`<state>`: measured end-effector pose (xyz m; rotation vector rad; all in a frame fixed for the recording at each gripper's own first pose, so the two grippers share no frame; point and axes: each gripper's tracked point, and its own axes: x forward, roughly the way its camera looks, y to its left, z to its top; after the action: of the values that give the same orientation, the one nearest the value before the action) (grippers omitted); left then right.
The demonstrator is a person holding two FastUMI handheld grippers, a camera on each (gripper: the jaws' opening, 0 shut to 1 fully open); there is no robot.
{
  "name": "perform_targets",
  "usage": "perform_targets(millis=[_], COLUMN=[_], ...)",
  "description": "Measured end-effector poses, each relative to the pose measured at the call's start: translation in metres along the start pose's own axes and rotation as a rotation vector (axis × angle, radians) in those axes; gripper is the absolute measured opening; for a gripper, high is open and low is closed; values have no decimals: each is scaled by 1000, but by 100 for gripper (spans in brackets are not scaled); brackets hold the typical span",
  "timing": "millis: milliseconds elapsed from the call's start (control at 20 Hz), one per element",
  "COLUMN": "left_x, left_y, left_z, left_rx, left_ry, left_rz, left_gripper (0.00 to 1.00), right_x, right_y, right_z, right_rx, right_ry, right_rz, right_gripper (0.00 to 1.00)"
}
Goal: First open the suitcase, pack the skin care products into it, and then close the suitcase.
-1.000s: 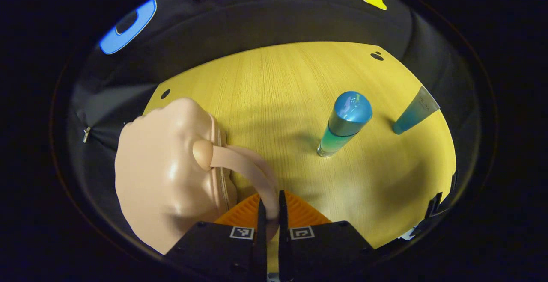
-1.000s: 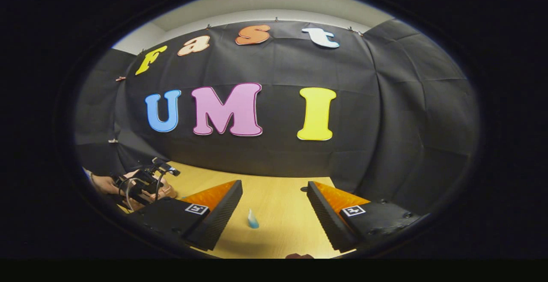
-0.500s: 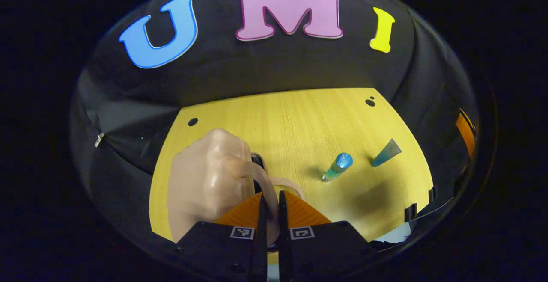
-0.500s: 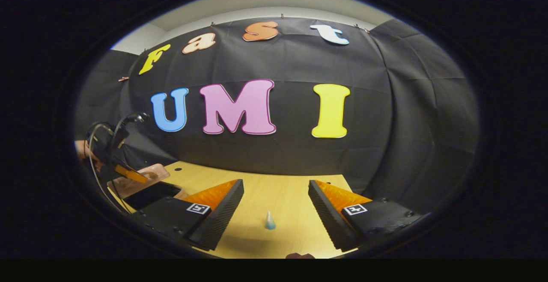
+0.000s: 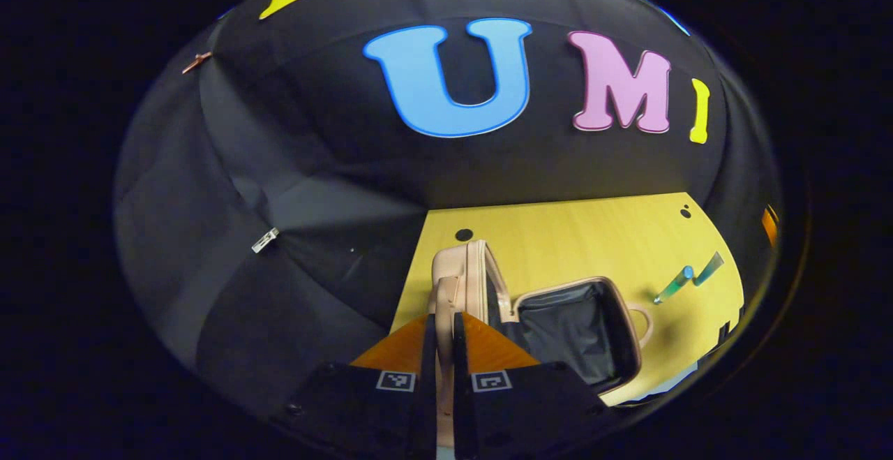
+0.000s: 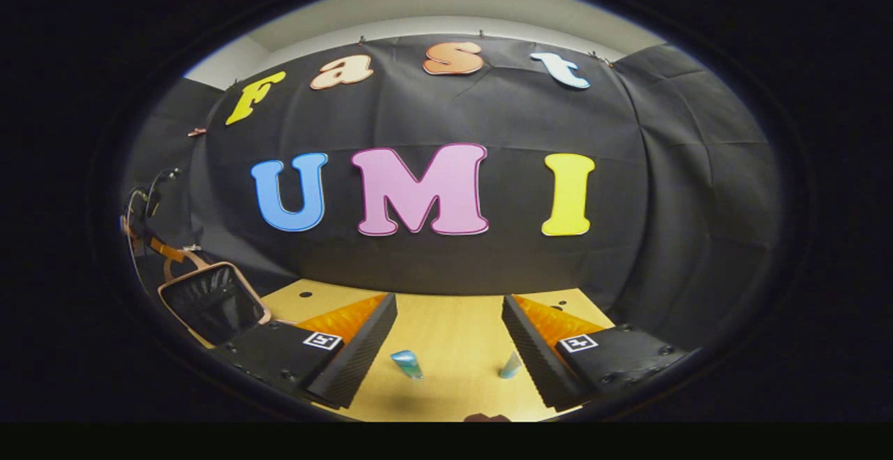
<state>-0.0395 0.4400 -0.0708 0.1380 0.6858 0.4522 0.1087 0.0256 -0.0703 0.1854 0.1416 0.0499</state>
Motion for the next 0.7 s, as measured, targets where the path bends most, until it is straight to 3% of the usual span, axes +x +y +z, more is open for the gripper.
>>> perform_targets(millis=[100,200,350,400,550,700], left_x=[40,94,151,170,193,207], left_y=[54,100,121,122,121,126], left_z=[-31,-85,-159,-171,-198,-215], left_rx=[-27,-138,-260,-286,-298,-220], left_ry=[28,111,227,249,283,293], left_rz=[38,22,-22,-31,-36,-7], left_gripper=[15,15,18,15,15,18], right_x=[1,0,-3,-4,-1,-3], right_y=[16,27,34,35,40,46], right_z=[-5,-12,-31,-31,-33,-43], right_rx=[14,41,31,29,14,12], right_ry=[24,54,137,146,160,179], right_rz=[-27,-65,-119,-130,-159,-165], right_gripper=[92,96,96,96,96,97])
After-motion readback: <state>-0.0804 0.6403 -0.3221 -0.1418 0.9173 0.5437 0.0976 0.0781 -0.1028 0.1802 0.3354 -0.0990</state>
